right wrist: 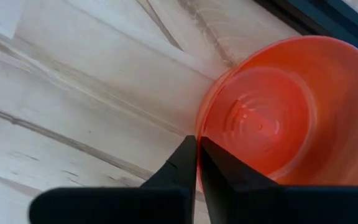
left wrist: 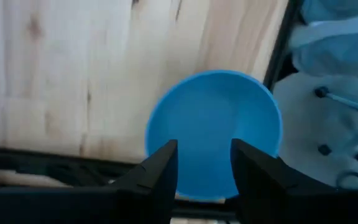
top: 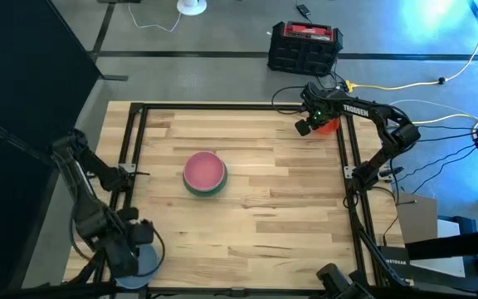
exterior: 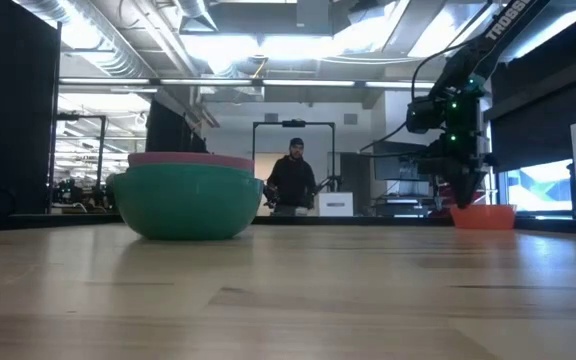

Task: Nest bowls inside each other
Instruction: Stack the blue bowl on top of the pink bowl

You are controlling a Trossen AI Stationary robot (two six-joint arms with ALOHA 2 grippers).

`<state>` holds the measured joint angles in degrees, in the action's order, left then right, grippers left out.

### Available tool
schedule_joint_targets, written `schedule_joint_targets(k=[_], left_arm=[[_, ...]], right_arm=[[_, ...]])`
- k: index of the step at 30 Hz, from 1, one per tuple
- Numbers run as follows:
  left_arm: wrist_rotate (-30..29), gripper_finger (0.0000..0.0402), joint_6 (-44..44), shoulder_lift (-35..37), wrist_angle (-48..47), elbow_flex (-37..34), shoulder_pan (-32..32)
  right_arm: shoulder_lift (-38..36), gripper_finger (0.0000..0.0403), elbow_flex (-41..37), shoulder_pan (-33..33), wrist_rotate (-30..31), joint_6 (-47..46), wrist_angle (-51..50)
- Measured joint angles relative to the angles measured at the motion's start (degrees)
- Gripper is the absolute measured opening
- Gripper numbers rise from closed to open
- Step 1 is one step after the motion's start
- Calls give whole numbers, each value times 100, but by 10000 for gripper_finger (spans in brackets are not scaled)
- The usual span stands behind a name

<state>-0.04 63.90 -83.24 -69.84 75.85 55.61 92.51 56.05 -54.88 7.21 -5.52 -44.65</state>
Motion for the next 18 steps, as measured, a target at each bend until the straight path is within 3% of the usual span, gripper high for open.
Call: schedule_joint_targets(k=[11,18], left_arm=[[28,213,79,-983,256,-417,194],[-4,236,-33,-1030,-6,-599,175]], right_arm=[[0,0,0,7,-70,0,-56],[0,0,0,10,-183,2,-93]])
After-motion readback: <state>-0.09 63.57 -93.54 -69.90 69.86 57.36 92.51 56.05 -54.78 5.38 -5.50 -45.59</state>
